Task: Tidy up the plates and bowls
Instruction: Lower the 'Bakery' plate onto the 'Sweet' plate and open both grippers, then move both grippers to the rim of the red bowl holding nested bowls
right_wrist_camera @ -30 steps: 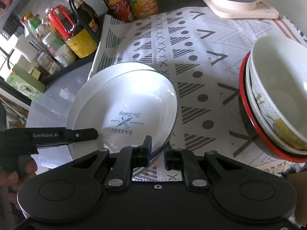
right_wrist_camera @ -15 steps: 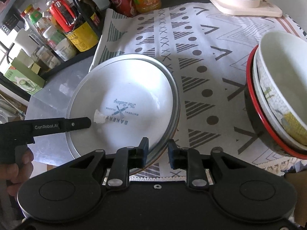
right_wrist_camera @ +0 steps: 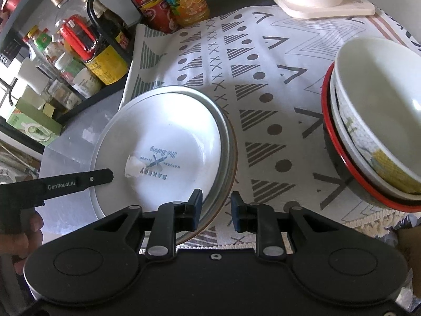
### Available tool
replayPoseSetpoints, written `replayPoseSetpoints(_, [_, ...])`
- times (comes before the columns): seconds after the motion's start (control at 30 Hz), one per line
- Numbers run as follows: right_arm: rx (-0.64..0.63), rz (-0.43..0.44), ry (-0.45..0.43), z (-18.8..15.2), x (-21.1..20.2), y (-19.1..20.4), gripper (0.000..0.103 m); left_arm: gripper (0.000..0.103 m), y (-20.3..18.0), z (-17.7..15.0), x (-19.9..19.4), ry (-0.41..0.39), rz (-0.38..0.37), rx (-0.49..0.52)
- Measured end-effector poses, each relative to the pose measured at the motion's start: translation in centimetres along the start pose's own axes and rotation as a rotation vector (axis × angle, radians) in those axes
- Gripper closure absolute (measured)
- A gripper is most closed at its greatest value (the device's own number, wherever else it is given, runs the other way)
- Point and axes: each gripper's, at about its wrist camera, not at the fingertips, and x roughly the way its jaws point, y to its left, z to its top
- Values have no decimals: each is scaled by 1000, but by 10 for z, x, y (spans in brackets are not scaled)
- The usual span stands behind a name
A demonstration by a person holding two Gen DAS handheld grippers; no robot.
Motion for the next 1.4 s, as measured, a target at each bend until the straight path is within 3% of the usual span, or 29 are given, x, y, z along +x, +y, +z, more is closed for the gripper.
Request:
replayPoseSetpoints(0.23, [15, 9, -17, 0, -4, 1, 73, 89, 5, 10, -12, -19, 32, 32])
replayPoseSetpoints(0.33, [28, 20, -29, 0, -8, 0, 67, 87, 7, 14, -14, -7, -1, 15])
replayPoseSetpoints(0.4, [34, 22, -40, 1, -11, 1, 61, 77, 10, 18, -17, -3, -39, -9])
replayPoseSetpoints(0.47, [34, 23, -54, 2, -14, 1, 58, 59, 8, 19, -19, -15, -36, -3])
replayPoseSetpoints(0.57, [39, 27, -71, 3, -18, 1, 52, 43, 5, 23, -25, -38, -36, 5])
replayPoseSetpoints(0.77, [46, 18, -117, 4, -32, 0, 34, 23, -3, 32, -32, -51, -51, 26])
replayPoseSetpoints(0.83, [47, 19, -134, 5, -37, -2, 33, 20, -7, 34, -34, -55, -61, 32])
replayPoseSetpoints(0.9, [52, 19, -156, 5, -43, -4, 24, 17, -12, 36, -35, -58, -75, 38])
replayPoseSetpoints(1.03, [56, 11, -200, 5, -57, -11, 20, 15, -27, 39, -36, -68, -102, 51])
replayPoseSetpoints(1.1, [54, 1, -222, 6, -63, -15, 11, 15, -36, 40, -34, -74, -122, 48])
replayPoseSetpoints(1.4, [111, -33, -288, 6, -91, -48, 9, 14, -83, 41, -31, -72, -168, 97])
